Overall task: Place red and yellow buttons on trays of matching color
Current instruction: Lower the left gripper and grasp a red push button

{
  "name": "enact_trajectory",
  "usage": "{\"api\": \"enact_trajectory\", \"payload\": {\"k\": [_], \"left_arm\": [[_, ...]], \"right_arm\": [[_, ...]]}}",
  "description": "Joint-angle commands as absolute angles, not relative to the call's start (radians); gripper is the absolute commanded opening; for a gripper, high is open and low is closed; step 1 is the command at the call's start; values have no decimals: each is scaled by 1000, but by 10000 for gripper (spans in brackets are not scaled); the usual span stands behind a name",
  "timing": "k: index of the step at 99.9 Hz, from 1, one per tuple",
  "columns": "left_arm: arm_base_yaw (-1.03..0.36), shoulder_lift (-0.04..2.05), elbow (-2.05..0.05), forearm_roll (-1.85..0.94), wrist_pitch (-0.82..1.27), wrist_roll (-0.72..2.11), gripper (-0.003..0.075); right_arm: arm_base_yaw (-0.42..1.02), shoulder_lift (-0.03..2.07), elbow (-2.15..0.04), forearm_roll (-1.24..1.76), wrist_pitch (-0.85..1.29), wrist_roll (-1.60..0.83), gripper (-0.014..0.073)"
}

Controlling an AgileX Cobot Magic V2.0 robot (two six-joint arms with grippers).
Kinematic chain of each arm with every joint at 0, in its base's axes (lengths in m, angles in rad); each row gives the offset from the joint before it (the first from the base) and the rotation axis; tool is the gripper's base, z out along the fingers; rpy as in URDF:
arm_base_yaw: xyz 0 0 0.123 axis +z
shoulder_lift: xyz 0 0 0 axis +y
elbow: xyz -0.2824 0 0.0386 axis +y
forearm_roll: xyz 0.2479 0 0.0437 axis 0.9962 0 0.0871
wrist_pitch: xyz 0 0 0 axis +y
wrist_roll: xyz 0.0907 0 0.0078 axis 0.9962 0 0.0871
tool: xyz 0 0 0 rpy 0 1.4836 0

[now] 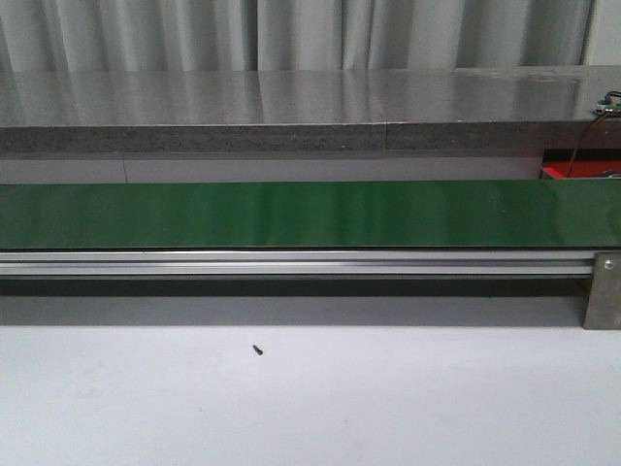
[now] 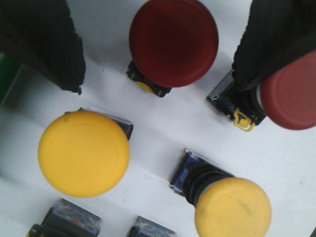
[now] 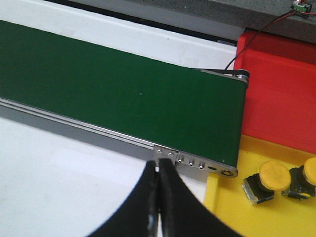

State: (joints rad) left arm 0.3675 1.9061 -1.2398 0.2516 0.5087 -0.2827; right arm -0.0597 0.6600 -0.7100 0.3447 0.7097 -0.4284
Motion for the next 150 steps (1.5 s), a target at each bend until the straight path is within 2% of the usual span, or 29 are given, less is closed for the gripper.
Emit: {"api": "enact_trajectory", "payload": {"k": [1, 25, 42, 82, 100, 113, 150], "left_arm": [[368, 1869, -1258, 247, 505, -285, 493], [368, 1869, -1258, 240, 512, -285, 204], [368, 1854, -1258, 239, 512, -285, 97], [368, 1641, -1258, 222, 538, -271, 93], [366, 1551, -1258, 33, 549, -136, 93], [355, 1542, -1258, -160, 586, 28, 93], [225, 1554, -1258, -170, 603, 71, 105]], "right_arm": [[-59, 657, -733, 355, 649, -437, -96], [-59, 657, -733, 355, 649, -437, -96], [-59, 657, -733, 355, 649, -437, -96], [-59, 657, -733, 355, 649, -437, -96], [-59, 657, -733, 355, 649, -437, -96], [-59, 657, -733, 355, 649, -437, -96], [-59, 657, -733, 355, 649, -437, -96]]}}
